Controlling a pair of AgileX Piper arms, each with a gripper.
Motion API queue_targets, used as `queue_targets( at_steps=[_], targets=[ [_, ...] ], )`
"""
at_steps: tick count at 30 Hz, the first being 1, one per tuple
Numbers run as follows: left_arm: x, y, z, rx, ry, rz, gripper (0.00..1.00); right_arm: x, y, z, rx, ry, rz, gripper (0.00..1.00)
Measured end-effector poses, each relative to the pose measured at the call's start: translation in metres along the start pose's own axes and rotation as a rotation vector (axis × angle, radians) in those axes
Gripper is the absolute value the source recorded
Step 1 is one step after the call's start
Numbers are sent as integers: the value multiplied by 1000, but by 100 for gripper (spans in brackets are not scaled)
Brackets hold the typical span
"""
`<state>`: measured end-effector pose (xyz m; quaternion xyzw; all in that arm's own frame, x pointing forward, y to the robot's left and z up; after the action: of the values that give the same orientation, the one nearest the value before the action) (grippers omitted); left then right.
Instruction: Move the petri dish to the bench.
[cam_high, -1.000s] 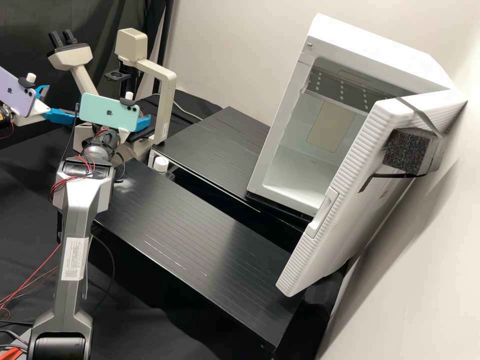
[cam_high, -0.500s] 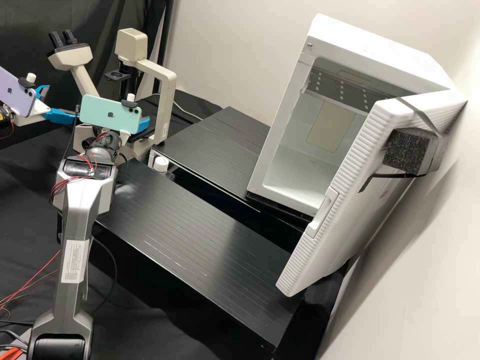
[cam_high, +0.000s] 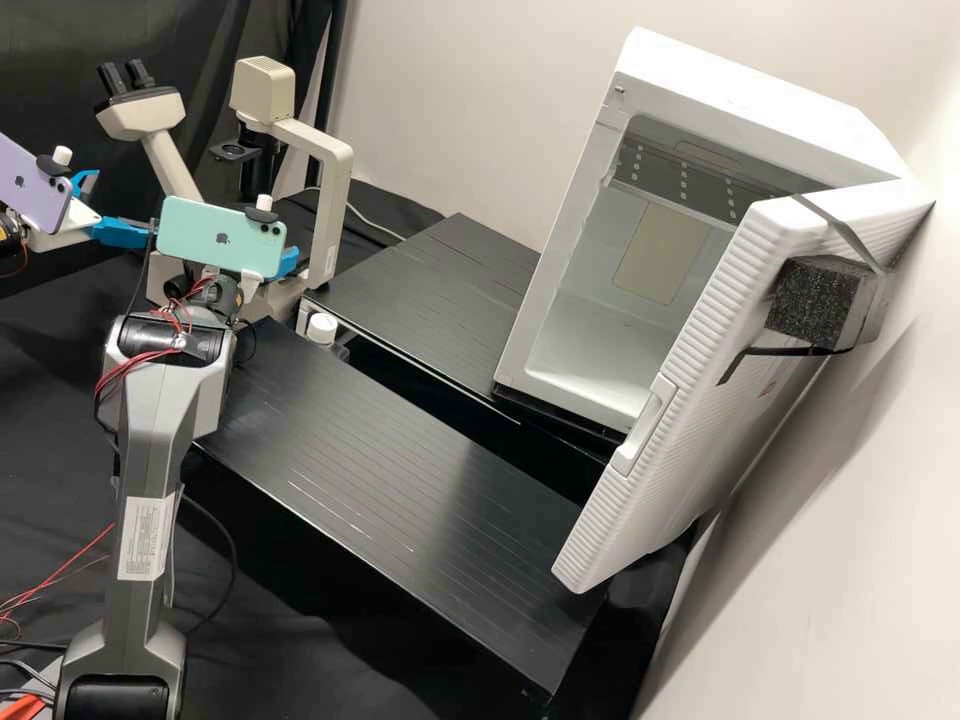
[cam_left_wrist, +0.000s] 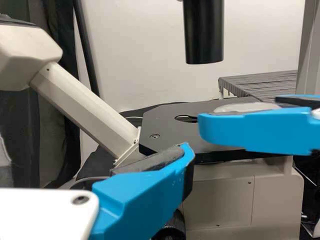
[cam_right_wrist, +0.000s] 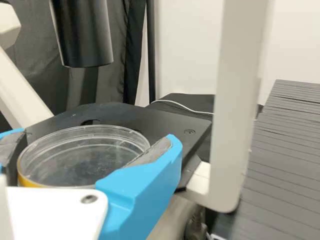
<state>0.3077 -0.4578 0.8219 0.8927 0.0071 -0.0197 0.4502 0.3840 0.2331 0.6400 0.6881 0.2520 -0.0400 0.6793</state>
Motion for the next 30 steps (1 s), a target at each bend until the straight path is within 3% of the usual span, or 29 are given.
queue_targets(
  at_steps=[10, 19, 22, 30],
  targets=[
    [0, 0, 0, 0, 0, 0, 100, -63, 6, 15, -34, 2, 61, 0],
    [0, 0, 0, 0, 0, 0, 100, -150, 31, 42, -99, 44, 230, 0],
    [0, 0, 0, 0, 0, 0, 100, -177, 37, 53, -106, 66, 273, 0],
    [0, 0, 0, 0, 0, 0, 100, -241, 36, 88, -93, 7, 230, 0]
  ],
)
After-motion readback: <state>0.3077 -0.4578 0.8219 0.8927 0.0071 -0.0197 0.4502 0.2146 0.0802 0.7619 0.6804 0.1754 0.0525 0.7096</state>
